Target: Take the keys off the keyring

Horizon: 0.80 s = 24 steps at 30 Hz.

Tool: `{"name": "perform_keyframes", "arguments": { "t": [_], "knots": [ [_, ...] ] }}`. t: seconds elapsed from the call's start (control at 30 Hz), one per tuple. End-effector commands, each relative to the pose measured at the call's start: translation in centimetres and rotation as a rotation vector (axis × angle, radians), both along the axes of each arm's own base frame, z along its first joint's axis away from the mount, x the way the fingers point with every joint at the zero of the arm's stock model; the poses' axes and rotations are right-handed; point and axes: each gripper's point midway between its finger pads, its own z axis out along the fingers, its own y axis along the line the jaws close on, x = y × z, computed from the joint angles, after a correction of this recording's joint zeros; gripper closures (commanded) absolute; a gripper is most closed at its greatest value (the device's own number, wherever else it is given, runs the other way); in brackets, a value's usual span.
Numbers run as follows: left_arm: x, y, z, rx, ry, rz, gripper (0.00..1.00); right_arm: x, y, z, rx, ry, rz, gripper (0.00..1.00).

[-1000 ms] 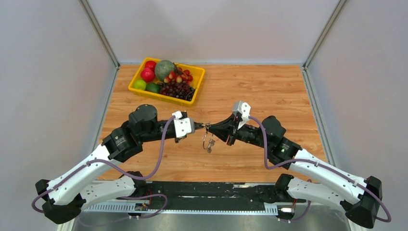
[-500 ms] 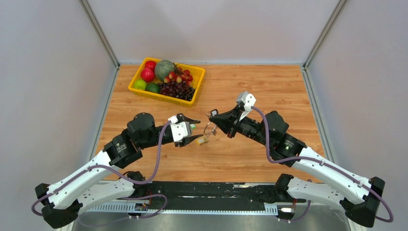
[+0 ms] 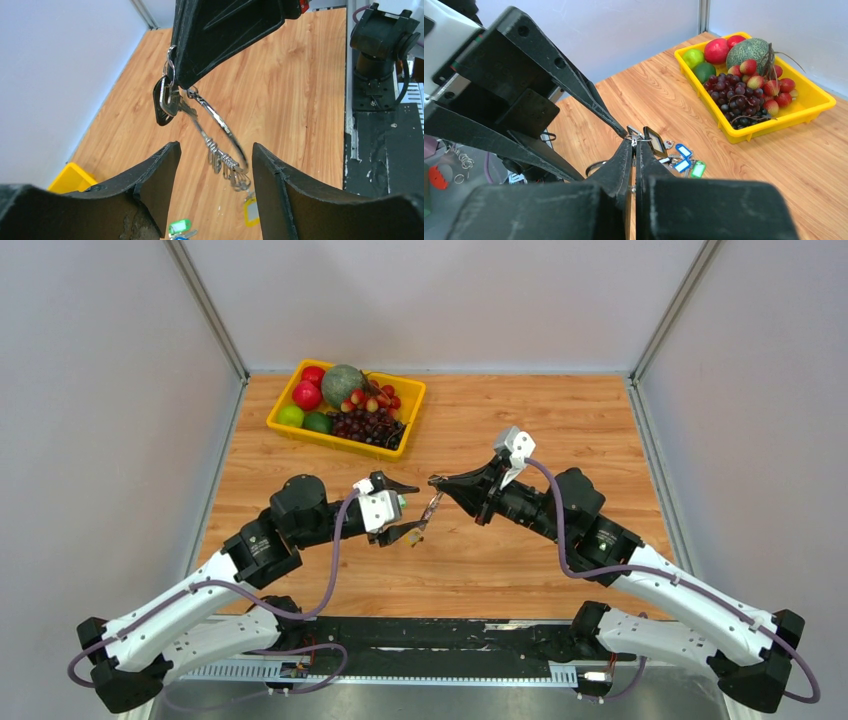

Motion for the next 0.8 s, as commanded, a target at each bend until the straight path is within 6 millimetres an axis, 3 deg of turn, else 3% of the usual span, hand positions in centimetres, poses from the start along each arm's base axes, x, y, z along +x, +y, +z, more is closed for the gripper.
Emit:
{"name": "perform_keyframes", "arguments": {
  "t": [0.0, 0.2, 0.3, 0.47, 0.77],
  "knots": [
    [0.3, -0.5, 0.1, -0.041, 0.022, 0.013, 0.35, -0.9, -0.9, 5.1, 0.096, -0.082, 0.005, 1.0],
    [2.3, -0.1, 0.1, -0.19, 0.129, 0.169, 0.29, -0.9, -1.5, 7.1, 0.116, -0.136, -0.012, 1.0],
    [2.6, 0.1, 0.5, -0.278, 0.139, 0.191, 0.21, -0.8, -1.9, 8.2, 0.127, -0.161, -0.03, 1.0],
    [2.7, -0.2, -0.9, -0.307, 0.165, 0.197, 0.11, -0.7, -2.4, 10.4, 0.161, -0.183, -0.05, 1.0],
    [1.6, -2.1, -2.0, -0.334, 0.165, 0.078, 0.18, -1.1, -1.6, 11.5, 0.173, -0.186, -0.007, 1.0]
  ]
}}
